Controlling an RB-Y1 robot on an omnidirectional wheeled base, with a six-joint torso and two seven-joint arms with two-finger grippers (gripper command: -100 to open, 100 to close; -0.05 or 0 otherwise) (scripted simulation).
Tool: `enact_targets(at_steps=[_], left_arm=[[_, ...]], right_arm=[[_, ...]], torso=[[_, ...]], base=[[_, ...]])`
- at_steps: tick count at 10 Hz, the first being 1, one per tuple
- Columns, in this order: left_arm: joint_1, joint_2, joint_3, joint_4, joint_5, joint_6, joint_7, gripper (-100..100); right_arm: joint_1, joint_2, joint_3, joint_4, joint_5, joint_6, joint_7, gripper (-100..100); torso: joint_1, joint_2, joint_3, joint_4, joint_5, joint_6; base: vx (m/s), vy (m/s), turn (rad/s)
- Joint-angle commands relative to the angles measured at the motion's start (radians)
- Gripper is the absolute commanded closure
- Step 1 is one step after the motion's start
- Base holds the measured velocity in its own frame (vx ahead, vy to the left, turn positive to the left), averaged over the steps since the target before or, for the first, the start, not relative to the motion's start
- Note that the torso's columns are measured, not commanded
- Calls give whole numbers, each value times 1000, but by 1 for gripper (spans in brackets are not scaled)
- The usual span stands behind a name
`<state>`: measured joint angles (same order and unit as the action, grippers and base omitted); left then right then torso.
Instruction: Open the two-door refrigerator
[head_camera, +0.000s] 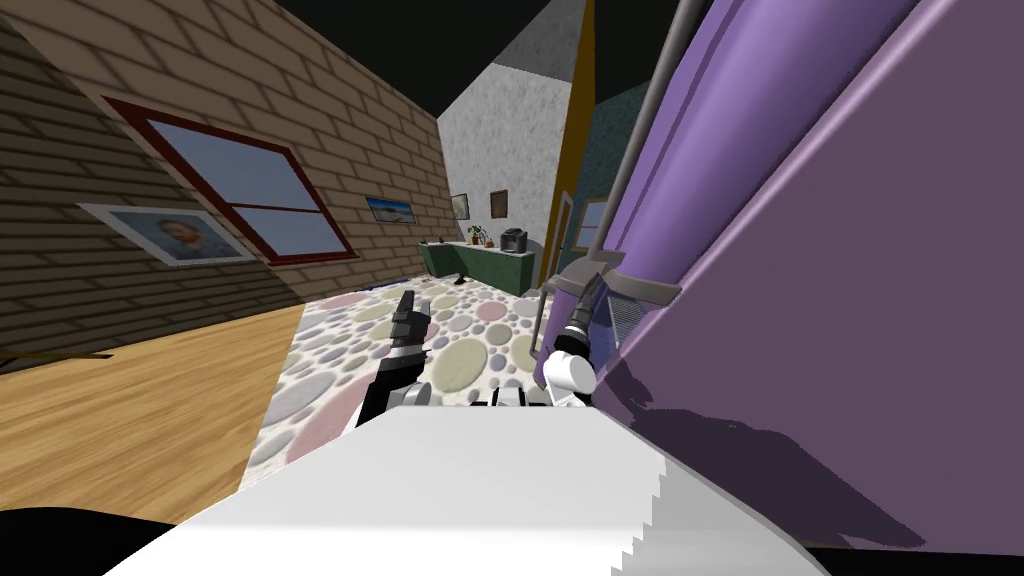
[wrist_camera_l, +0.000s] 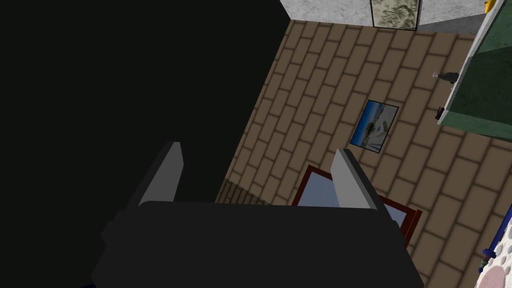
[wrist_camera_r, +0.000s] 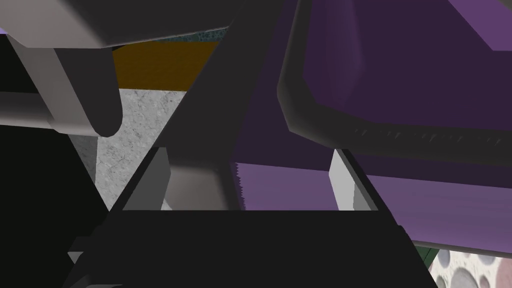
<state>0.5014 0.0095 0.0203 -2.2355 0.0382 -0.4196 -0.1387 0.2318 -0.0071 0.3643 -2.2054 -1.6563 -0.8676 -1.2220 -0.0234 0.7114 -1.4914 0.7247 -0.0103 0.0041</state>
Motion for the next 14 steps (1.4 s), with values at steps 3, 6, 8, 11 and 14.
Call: enact_targets(at_steps=[3,6,8,11,14], left_arm=[[0,0,0,0,0,0,0,0],[0,0,0,0,0,0,0,0],[1,0,0,0,0,0,0,0],[0,0,0,0,0,0,0,0],[0,0,0,0,0,0,0,0]], right_arm=[[-98,-20,-74,62,-38,-97,32,-100],[-33,-7,-34,30,-16,-42,14,100],[31,5,6,-2,7,12,-4,100],[129,23,66,-49,40,96,-31,100],[194,36,106,-81,63,153,-49,100]], torso=[[-3,1,0,2,0,2],[4,8,3,9,6,3],[5,10,3,19,12,1],[6,12,3,19,12,-1],[10,9,2,17,12,-3]], base=[[-65,-10,187],[5,11,-146],[100,23,-285],[97,8,-269],[68,23,-182]])
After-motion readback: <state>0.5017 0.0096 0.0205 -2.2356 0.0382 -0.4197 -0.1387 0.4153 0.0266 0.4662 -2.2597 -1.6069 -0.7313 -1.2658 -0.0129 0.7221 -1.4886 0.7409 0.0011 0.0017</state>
